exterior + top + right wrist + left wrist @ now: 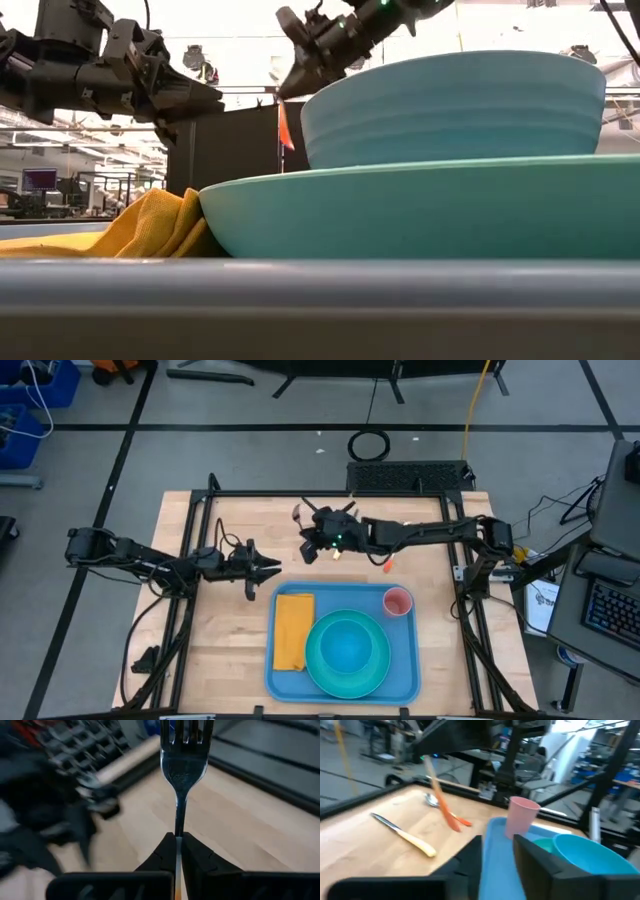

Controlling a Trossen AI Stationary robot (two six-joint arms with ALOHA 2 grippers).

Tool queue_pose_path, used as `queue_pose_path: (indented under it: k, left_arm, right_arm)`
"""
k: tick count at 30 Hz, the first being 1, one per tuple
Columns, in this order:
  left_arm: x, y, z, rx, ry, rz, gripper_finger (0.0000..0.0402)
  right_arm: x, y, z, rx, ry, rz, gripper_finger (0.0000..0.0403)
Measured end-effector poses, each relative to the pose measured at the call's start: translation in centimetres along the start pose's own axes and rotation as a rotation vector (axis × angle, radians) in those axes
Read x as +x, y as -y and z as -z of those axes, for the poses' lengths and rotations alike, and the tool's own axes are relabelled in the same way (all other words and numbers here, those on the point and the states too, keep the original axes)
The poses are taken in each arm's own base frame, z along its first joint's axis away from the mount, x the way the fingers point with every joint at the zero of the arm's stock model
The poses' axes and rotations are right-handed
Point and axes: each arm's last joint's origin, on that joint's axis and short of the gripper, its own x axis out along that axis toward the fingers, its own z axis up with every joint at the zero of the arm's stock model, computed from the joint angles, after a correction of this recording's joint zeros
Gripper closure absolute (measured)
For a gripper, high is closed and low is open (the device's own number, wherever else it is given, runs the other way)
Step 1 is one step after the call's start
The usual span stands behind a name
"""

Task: Set up tray
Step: Put the orange fork on top of the orange napkin on the blue serving tray

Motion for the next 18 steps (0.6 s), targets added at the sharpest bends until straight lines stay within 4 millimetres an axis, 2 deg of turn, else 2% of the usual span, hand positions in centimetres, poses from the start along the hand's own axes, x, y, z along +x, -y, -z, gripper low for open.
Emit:
queue_pose_path:
  k: [4,8,12,15,18]
  left_arm:
    - [-0.1,0.6,0.1,0.009,0.026,-0.078,0.0223]
    - [-0.3,1.2,0.3,-0.003,0.056,-0.202,0.0185]
    - [-0.5,1.7,0.3,0.113,0.069,-0.291,0.018]
    - [-0.6,2.2,0.5,0.255,0.049,-0.302,0.0186]
    - [-0.7,2.5,0.5,0.306,0.039,-0.284,0.0197]
  right_arm:
    - [-0.4,-1.4,-0.3,-0.035,0.087,-0.043,0.0403]
    - [-0.5,-2.1,-0.4,-0.029,0.154,-0.094,0.0403]
    - [-0.2,-1.8,0.5,-0.018,0.212,-0.206,0.0403]
    - [-0.2,-1.3,1.3,0.005,0.298,-0.313,0.0403]
    - [-0.5,-0.5,2.3,-0.013,0.397,-0.37,0.0403]
